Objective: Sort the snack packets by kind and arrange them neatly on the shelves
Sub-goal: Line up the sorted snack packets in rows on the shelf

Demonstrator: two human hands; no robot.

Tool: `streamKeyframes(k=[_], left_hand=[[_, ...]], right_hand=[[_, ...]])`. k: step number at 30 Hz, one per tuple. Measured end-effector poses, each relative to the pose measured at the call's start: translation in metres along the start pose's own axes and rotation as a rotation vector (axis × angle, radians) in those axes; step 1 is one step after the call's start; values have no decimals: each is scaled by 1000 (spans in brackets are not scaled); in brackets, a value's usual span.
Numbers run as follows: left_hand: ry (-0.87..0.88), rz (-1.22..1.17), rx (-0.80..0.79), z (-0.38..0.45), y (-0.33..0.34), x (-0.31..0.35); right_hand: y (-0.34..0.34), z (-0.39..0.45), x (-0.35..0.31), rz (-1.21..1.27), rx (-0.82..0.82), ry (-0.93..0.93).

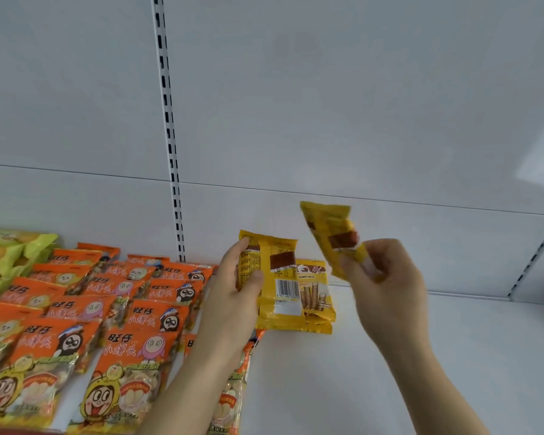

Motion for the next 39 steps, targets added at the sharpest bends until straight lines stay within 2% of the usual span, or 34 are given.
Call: streamKeyframes(k=[3, 5, 9, 13, 16, 21, 23, 26, 30, 32, 36, 39], left_hand=[[93, 6, -27, -9, 13, 20], [144, -2, -47, -16, 20, 31], [122, -25, -37, -13, 17, 27], [130, 6, 21, -7, 10, 26], [103, 31, 71, -3, 2, 19], [24, -41, 167, 4, -20, 2], [-1, -54, 183, 5, -27, -2], [-38, -52, 180, 5, -28, -6], [-73, -41, 178, 2, -27, -11], [-72, -22, 169, 1, -27, -11], [-75, 8, 140, 0, -23, -11], [-49, 35, 110, -1, -18, -7]], right_hand=[[38, -35, -39, -282, -106, -485], [57, -52, -32, -333, -174, -553], [63, -46, -9, -98, -330, -281], [52, -31, 2, -135, -348, -166], [53, -24, 17, -92, -426, 13], [0, 11, 37, -47, -35, 146], [0, 15, 51, -41, -29, 238], [28, 11, 59, -171, -174, 229], [58, -2, 78, -499, -380, 195], [62, -6, 86, -550, -439, 201], [63, -7, 93, -518, -466, 214], [57, -6, 83, -450, -380, 166]])
Point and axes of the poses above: each hand's wrist, its own z-axis towards the middle knuckle, its own y-axis out of the palm, x = y × z, the point moved 10 cm from there along z, towards the middle knuckle, and after that the axes turned 14 degrees about z, right-handed, at the moved point
